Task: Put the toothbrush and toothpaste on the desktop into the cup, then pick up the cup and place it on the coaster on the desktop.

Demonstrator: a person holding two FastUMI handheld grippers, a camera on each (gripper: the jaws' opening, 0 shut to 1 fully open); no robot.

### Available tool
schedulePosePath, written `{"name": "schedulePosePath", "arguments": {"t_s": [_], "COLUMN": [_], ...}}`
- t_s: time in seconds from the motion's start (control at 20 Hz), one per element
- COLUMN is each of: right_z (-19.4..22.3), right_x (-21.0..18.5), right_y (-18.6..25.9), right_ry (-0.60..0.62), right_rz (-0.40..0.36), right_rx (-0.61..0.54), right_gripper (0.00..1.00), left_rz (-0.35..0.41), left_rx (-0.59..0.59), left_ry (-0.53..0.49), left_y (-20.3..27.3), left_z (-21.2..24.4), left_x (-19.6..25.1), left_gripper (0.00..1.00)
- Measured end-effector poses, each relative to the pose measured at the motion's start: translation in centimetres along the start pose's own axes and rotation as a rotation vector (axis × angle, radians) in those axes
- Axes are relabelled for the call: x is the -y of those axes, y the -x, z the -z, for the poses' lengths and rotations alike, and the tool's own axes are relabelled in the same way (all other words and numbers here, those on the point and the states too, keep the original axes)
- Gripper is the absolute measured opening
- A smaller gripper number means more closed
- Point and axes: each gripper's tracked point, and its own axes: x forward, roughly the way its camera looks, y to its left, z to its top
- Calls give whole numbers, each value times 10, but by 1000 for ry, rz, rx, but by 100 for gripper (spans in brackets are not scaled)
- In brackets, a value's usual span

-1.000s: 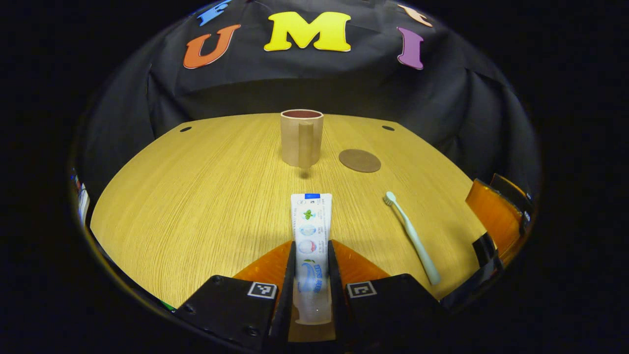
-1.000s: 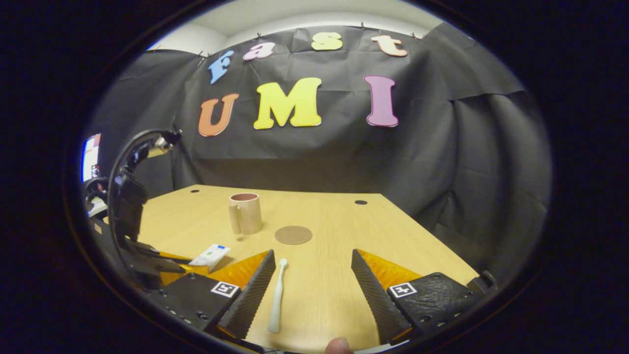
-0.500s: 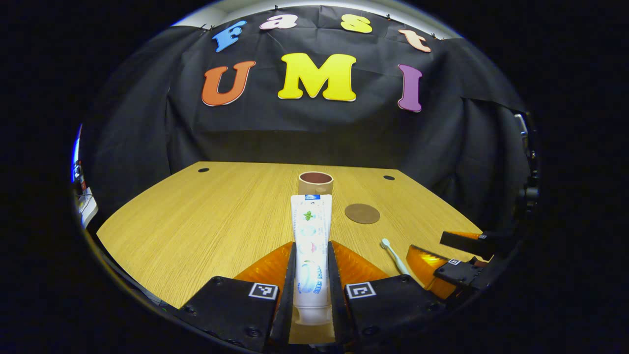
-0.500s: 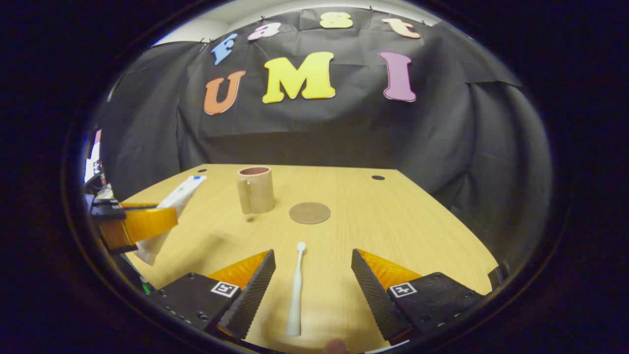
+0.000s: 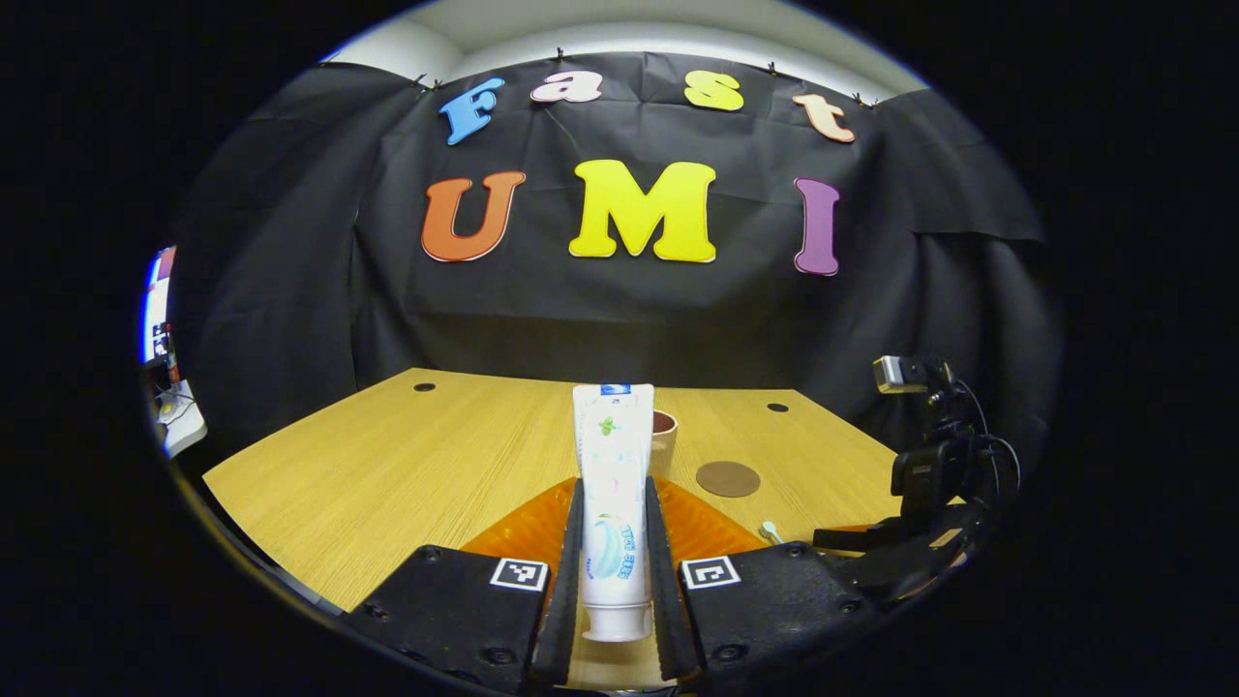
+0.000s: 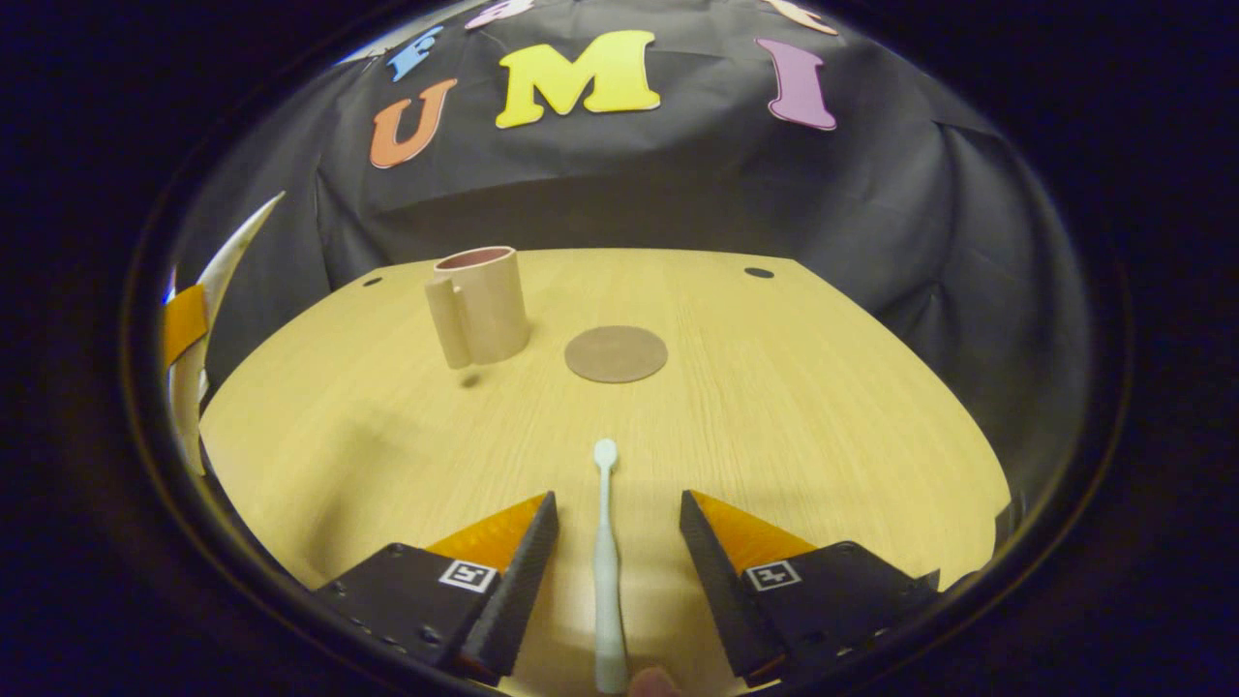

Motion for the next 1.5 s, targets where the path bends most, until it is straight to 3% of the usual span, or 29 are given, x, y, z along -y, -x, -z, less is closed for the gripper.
{"name": "schedulePosePath", "arguments": {"t_s": [0.05, 0.15, 0.2, 0.25, 0.3, 0.35, 0.4, 0.65, 0.9, 1.5], "right_z": [0, -2, -1, -1, -2, 0, 0, -6, -27, -58], "right_x": [-3, -5, -7, -8, -10, -10, -10, -9, 7, 44], "right_y": [-1, -2, -3, -4, -5, -5, -4, 1, 25, 84], "right_ry": [-5, -11, -11, -15, -24, -26, -21, -63, -95, -83], "right_rz": [-6, -6, -11, -18, -29, -35, -37, -100, -124, -115], "right_rx": [-3, -6, -10, -12, -15, -17, -11, -1, 82, 231], "right_gripper": [75, 60, 47, 43, 28, 19, 3, 0, 0, 0], "left_rz": [-5, -11, -10, -8, -8, -10, -12, -3, 11, 98], "left_rx": [9, 24, 28, 35, 41, 49, 60, 127, 162, 236], "left_ry": [2, 14, 19, 24, 26, 26, 25, 29, 48, 51], "left_y": [-1, -5, -4, -5, -6, -6, -7, -17, -54, -195], "left_z": [-1, -7, -9, -11, -12, -14, -18, -35, -46, -70], "left_x": [-2, -4, -7, -8, -7, -8, -7, -2, 1, 28], "left_gripper": [36, 36, 36, 36, 40, 36, 36, 36, 36, 36]}}
